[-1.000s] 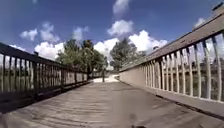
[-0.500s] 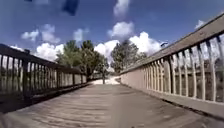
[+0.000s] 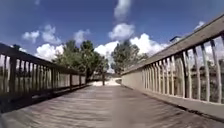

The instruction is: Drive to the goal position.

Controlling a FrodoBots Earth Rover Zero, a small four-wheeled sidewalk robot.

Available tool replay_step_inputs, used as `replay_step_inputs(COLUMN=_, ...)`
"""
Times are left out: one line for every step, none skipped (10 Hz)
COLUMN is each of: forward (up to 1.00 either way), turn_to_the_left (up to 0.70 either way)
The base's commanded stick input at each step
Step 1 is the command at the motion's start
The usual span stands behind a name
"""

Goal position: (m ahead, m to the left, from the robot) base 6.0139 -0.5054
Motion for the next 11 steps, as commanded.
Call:
replay_step_inputs(forward=0.70, turn_to_the_left=0.00)
replay_step_inputs(forward=0.70, turn_to_the_left=0.00)
replay_step_inputs(forward=0.70, turn_to_the_left=0.00)
replay_step_inputs(forward=0.70, turn_to_the_left=0.00)
replay_step_inputs(forward=0.70, turn_to_the_left=0.00)
replay_step_inputs(forward=0.70, turn_to_the_left=0.00)
replay_step_inputs(forward=0.70, turn_to_the_left=0.00)
replay_step_inputs(forward=0.70, turn_to_the_left=0.00)
replay_step_inputs(forward=0.70, turn_to_the_left=0.00)
replay_step_inputs(forward=0.70, turn_to_the_left=0.00)
replay_step_inputs(forward=0.70, turn_to_the_left=0.00)
